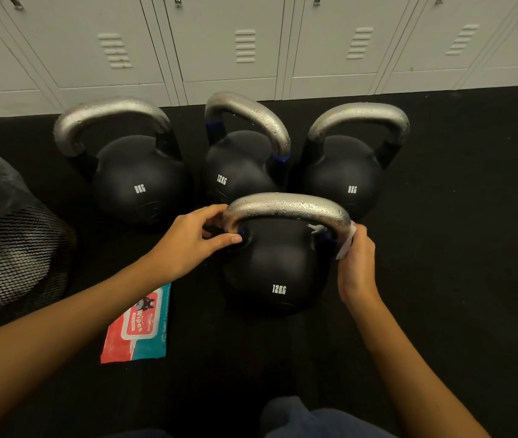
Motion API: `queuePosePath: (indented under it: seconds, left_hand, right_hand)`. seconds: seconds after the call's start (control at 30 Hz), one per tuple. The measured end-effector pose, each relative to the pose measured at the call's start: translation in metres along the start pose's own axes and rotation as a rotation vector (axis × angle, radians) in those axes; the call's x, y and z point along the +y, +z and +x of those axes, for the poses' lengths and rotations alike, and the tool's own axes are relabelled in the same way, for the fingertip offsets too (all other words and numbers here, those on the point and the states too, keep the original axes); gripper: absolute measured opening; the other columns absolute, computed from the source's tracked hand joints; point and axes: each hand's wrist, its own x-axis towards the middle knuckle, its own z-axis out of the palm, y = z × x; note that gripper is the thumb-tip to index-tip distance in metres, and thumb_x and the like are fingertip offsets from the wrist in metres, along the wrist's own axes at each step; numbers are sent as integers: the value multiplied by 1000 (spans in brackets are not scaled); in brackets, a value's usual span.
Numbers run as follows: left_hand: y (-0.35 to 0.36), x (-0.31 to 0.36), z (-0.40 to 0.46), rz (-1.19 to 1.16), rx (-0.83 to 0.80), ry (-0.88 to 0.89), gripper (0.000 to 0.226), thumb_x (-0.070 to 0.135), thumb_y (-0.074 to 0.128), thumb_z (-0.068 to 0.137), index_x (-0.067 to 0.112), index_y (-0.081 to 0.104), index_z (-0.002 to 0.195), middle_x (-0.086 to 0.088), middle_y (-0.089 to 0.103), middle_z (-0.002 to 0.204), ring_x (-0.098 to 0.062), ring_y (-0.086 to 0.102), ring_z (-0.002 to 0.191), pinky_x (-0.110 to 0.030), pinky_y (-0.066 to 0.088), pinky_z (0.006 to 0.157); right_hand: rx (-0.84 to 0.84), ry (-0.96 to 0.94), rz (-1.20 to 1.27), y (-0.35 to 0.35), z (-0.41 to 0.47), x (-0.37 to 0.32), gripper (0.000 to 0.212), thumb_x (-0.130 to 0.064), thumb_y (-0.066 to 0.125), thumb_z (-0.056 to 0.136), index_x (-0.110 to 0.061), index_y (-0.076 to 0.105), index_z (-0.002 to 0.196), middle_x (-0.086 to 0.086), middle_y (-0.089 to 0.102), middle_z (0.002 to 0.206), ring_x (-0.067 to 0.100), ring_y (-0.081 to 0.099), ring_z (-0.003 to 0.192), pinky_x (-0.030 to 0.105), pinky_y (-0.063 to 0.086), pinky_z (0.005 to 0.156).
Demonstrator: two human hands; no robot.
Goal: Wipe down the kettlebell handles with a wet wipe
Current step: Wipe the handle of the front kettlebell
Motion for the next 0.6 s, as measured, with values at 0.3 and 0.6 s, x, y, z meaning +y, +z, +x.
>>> queuePosePath:
  seconds: [0.3, 0.6]
  left_hand:
    - [-1, 0, 2, -20, -21, -35, 77, 50, 65, 70, 19, 50, 138, 2, 62, 123, -7, 59, 111, -31, 52, 94]
    - [-2, -1, 4, -20, -18, -49, 80, 50, 67, 68, 17, 50, 139, 3, 63, 122, -4, 59, 112, -30, 52, 94]
  right_hand:
    - [-454, -8, -61, -8, 25, -23, 67, -14, 18, 100, -10, 74, 63, 11, 70, 74, 25, 62, 90, 32, 46, 97]
    - [-178, -11, 130, -26, -11, 12, 38, -20, 42, 102, 1, 60, 129, 11, 66, 126, 20, 58, 124, 38, 43, 107]
